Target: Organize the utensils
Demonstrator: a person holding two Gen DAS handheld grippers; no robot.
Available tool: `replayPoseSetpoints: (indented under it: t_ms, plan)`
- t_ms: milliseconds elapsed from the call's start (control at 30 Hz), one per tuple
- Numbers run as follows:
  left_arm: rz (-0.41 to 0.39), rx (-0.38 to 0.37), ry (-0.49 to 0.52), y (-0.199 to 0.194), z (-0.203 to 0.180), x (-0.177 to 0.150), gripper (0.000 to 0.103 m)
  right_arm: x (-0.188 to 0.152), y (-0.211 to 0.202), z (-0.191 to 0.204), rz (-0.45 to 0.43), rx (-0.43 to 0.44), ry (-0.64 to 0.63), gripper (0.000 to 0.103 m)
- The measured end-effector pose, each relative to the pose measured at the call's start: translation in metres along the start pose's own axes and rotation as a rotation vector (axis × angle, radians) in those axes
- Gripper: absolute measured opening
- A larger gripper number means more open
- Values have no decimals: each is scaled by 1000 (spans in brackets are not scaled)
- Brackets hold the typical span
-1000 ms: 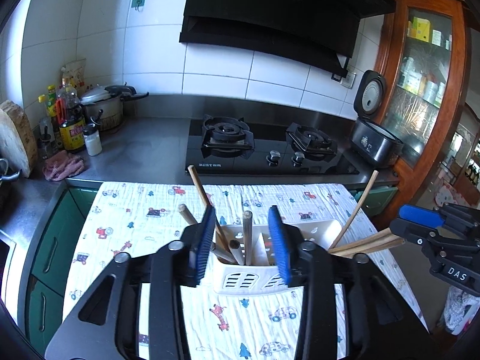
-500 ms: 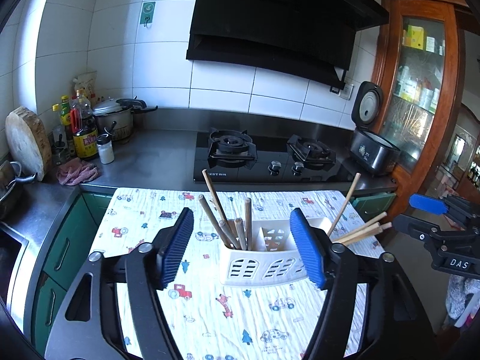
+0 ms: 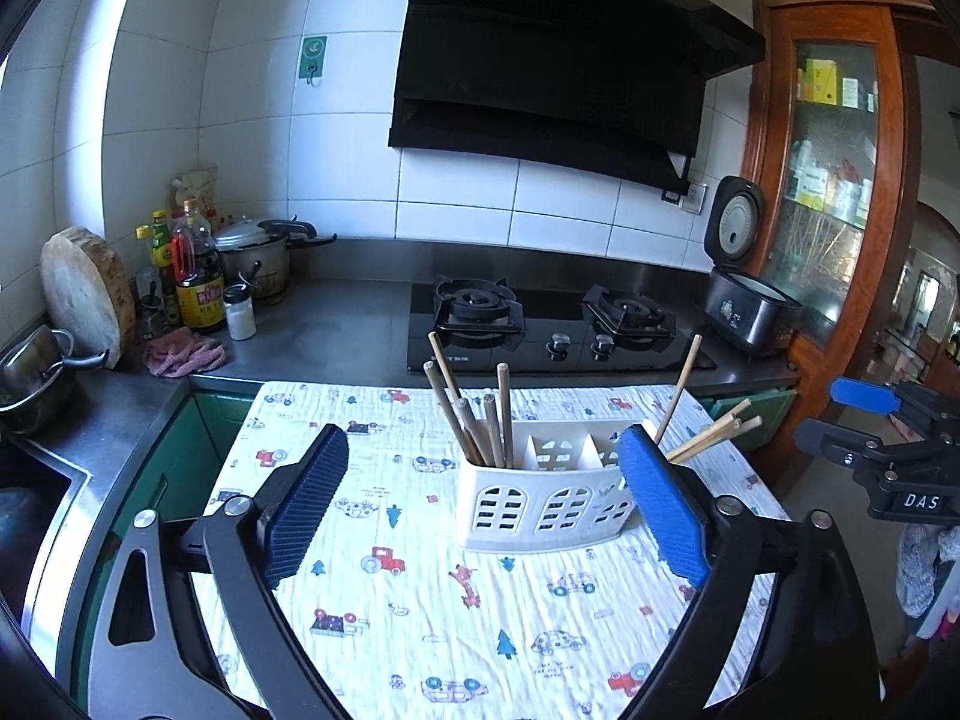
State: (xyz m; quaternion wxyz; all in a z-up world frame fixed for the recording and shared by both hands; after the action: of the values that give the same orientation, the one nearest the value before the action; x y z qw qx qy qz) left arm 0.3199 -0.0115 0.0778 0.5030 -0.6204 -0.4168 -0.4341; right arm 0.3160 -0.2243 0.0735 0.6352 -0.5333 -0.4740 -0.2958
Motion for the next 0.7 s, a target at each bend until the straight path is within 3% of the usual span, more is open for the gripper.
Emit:
replayPoseSetpoints:
  t_ms: [267,700]
  plan:
    - [-19,37,34,-20,6,-9,98,-12,-14,2,-39,-32,-11,91]
    - [-2,66,72,-51,1,-37,98,-48,-43,2,-65,-96,35,96]
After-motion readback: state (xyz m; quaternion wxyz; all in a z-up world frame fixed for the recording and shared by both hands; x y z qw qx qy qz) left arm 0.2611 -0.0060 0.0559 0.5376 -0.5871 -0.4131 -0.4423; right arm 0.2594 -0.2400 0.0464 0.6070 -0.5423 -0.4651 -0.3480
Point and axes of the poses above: each gripper's, at about its wrist camera, not at the fingertips, and y roughly the way its jaws point, z to its left, x to its top, the point moved 9 cm from there along y, roughly the way its jaws point, and after that the axes turned 11 degrees about -z, right-handed, at the moved point
